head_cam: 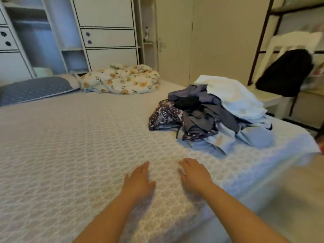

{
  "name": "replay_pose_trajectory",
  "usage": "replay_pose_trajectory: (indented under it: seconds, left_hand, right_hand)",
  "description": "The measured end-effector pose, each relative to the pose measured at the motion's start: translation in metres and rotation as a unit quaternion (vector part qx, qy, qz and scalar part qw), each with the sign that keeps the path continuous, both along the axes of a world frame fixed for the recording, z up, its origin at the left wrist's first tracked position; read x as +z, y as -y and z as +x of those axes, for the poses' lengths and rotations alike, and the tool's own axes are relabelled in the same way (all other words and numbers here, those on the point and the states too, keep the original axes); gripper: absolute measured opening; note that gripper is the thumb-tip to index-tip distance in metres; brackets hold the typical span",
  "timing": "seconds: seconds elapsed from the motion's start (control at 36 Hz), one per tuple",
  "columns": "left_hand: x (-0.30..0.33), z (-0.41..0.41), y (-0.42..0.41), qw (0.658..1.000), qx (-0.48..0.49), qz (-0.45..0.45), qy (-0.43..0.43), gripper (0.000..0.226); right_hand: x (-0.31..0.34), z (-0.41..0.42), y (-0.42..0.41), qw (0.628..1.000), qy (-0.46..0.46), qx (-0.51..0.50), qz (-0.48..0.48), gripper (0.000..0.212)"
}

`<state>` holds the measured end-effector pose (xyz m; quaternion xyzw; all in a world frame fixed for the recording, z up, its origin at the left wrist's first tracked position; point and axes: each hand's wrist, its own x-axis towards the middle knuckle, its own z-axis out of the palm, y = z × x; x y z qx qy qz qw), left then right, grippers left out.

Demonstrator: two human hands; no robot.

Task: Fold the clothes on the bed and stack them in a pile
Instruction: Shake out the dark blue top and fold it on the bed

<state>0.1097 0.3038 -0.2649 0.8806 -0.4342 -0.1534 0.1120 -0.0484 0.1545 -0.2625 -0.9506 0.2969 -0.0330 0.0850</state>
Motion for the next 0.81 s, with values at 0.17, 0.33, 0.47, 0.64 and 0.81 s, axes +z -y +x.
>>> replay_pose_trajectory:
  seconds: [0.17, 0.33, 0.47, 0.64, 0.81]
  left_hand:
    - [0.001, -0.044, 0.080, 0.998, -0.053, -0.042, -0.004, 0.081]
    - [0.020, -0.038, 0.148, 0.991, -0.086, -0.079, 0.062, 0.077]
    - [0.053, -0.031, 0.210, 0.963, -0.127, -0.188, 0.145, 0.060]
    - [0.075, -0.025, 0.279, 0.942, -0.152, -0.223, 0.199, 0.058]
    - [0.066, -0.011, 0.307, 0.944, -0.171, -0.184, 0.213, 0.083]
  right_hand:
    - [-0.010, -0.050, 0.047, 0.996, 0.042, -0.077, -0.032, 0.044]
    - [0.022, -0.045, 0.103, 0.980, 0.140, -0.101, -0.097, 0.039]
    - [0.051, -0.024, 0.161, 0.959, 0.214, -0.122, -0.136, 0.034]
    - [0.060, 0.006, 0.225, 0.951, 0.220, -0.181, -0.121, 0.047]
    - [0.058, 0.025, 0.261, 0.929, 0.293, -0.218, -0.057, 0.026]
